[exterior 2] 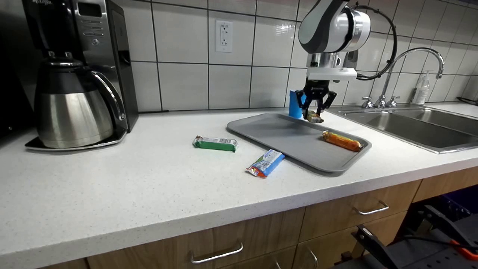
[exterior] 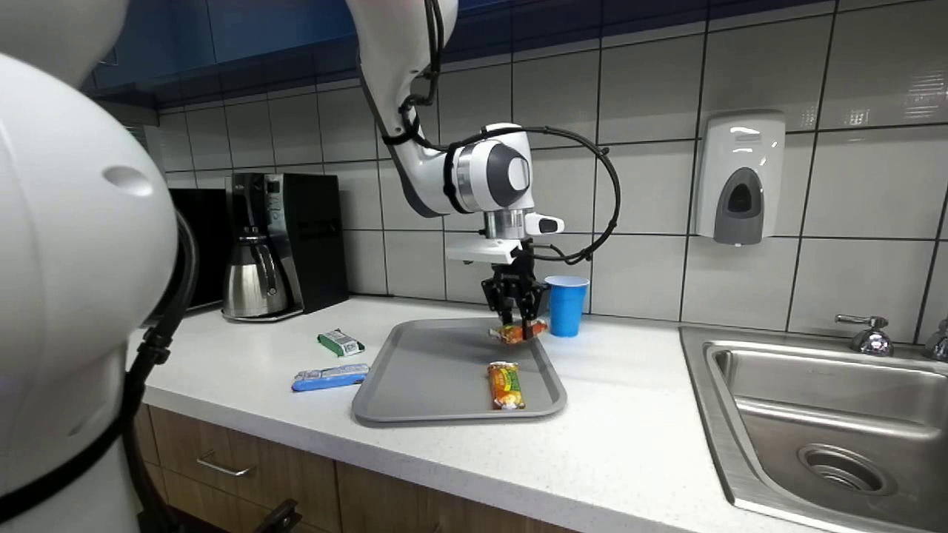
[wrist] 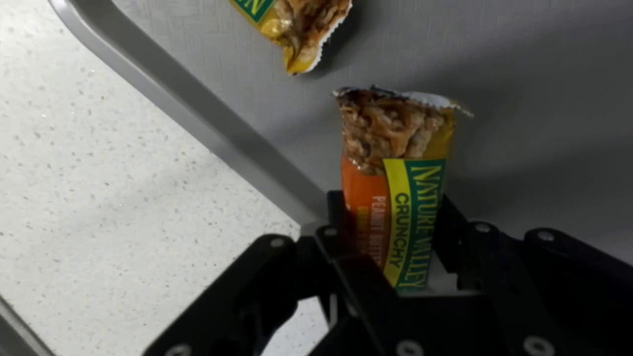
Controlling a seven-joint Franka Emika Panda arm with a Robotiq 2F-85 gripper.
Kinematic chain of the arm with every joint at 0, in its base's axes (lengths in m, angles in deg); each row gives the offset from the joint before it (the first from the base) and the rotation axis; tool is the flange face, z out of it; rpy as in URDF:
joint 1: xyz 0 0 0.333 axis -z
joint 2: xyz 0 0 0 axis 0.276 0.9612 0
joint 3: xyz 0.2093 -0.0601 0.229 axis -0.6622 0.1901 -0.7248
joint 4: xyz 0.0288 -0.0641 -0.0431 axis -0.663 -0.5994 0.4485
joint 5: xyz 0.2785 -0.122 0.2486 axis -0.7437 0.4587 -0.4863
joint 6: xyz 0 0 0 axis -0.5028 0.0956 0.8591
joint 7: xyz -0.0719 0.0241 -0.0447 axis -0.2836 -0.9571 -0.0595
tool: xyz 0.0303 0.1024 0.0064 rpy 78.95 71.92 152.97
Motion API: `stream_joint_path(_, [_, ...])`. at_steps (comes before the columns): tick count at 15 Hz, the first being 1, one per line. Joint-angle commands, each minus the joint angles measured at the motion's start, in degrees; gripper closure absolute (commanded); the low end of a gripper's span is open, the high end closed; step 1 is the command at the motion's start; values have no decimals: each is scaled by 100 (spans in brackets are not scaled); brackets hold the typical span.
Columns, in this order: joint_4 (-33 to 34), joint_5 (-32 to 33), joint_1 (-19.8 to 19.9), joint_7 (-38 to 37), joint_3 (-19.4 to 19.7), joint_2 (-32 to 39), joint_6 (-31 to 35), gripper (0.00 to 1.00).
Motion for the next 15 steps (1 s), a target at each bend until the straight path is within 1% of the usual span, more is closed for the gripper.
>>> stream_joint_path(1, [-284,98,47,368,-146,-195,179,82])
stream_joint_path(15, [-214,141,45,733,-227,94,397,82])
